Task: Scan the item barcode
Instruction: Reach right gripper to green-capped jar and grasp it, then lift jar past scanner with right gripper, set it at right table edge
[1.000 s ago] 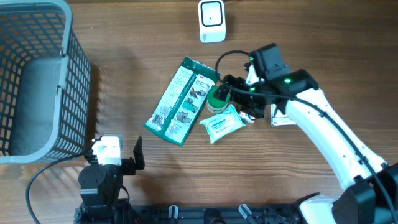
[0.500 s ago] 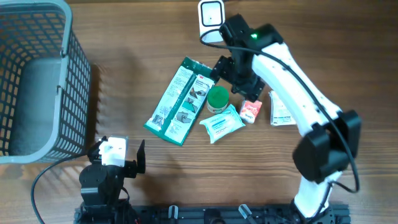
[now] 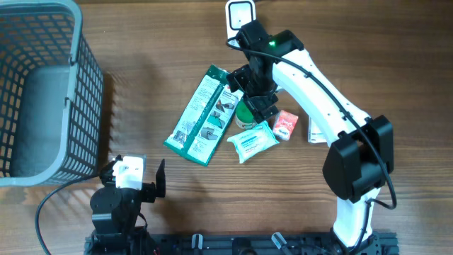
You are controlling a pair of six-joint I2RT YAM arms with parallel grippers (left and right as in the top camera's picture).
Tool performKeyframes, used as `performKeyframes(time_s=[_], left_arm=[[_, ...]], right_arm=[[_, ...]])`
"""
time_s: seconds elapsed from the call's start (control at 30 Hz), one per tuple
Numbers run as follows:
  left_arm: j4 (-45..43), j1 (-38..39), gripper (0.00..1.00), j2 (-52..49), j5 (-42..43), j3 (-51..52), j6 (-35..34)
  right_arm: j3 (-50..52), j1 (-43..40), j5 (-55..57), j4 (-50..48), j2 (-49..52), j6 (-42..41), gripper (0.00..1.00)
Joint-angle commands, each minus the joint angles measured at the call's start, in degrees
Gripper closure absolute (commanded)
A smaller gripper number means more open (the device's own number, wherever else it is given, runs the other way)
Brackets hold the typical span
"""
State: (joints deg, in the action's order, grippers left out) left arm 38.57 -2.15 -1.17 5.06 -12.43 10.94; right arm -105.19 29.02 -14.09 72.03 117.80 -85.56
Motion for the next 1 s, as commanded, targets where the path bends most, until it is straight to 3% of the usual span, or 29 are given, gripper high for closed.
performKeyframes(time_s=[0.0,0.47,0.6,0.77,0.9,0.97], left_arm=[[-0.2,0.1,0.00,0.4,0.9,0.1,1.0],[-0.2,0.1,0.00,0.4,0.9,0.1,1.0],[-0.2,0.1,0.00,0.3,0.9,0.1,1.1],[-0.2,0.1,0.00,0.4,0.9,0.1,1.0],[-0.2,0.1,0.00,0.3,0.9,0.1,1.0],[-0.2,0.1,0.00,0.4,0.9,0.1,1.0]], right_arm=[[2.6,0.0,1.2,-0.7,2.6,-2.6,0.01],[3.6,-0.1,4.9,-6.7,12.9,6.6,0.02],[3.6,-0.4,5.7,-7.4,13.6,9.4,0.25],[1.7,-1.3,3.2,-7.4,13.6,16.5,0.44],[-2.8,-3.3,-0.8,-2.0,13.2,21.4,0.49],[-7.2,-5.0,-8.1,2.8,13.0,28.7,0.49]])
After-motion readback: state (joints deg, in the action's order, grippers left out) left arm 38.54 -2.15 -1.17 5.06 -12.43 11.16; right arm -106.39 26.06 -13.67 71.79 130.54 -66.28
